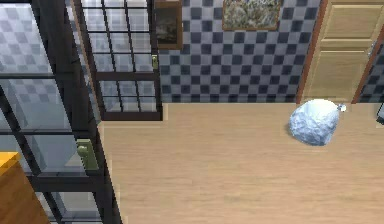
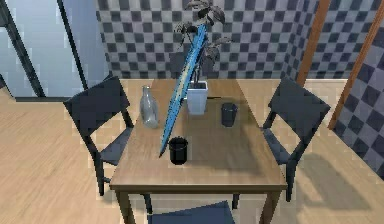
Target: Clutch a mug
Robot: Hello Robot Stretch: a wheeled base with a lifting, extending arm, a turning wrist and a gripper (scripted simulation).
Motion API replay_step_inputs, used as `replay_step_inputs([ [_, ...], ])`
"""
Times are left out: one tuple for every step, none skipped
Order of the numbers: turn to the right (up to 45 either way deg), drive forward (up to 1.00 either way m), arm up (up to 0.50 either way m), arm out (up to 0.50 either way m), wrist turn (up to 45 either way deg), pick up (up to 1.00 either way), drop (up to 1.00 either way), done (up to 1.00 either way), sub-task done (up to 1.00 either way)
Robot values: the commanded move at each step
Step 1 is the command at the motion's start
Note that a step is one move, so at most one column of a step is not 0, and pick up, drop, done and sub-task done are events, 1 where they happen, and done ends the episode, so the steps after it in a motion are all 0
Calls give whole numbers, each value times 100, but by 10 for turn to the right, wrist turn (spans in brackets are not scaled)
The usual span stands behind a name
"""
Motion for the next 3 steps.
replay_step_inputs([
  [0,0,50,0,0,0,0,0,0],
  [0,0,32,0,0,0,0,0,0],
  [0,0,0,40,0,0,0,0,0],
])
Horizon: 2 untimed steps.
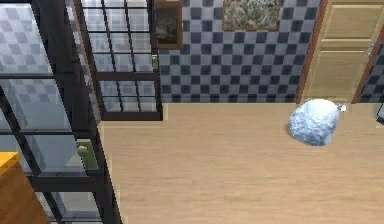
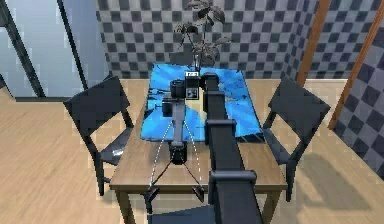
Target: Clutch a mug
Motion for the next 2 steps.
replay_step_inputs([
  [0,0,0,0,450,0,0,0,0],
  [0,0,0,0,450,0,0,0,0],
])
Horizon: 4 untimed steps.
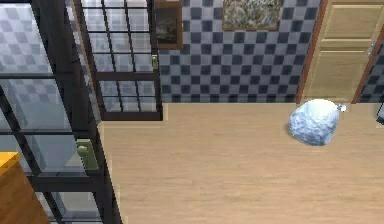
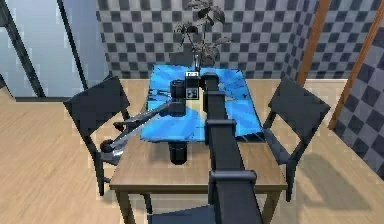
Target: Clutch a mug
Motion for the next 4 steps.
replay_step_inputs([
  [0,0,0,0,450,0,0,0,0],
  [0,0,0,0,360,0,0,0,0],
  [0,0,-30,0,0,0,0,0,0],
  [0,0,0,0,0,100,0,0,0],
])
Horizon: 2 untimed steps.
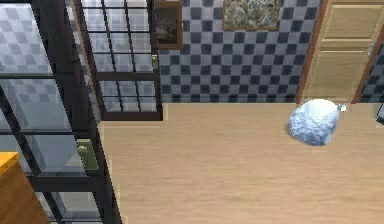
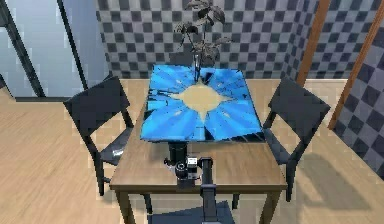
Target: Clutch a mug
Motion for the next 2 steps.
replay_step_inputs([
  [0,0,10,0,0,0,0,0,0],
  [0,0,0,0,0,0,0,100,0],
])
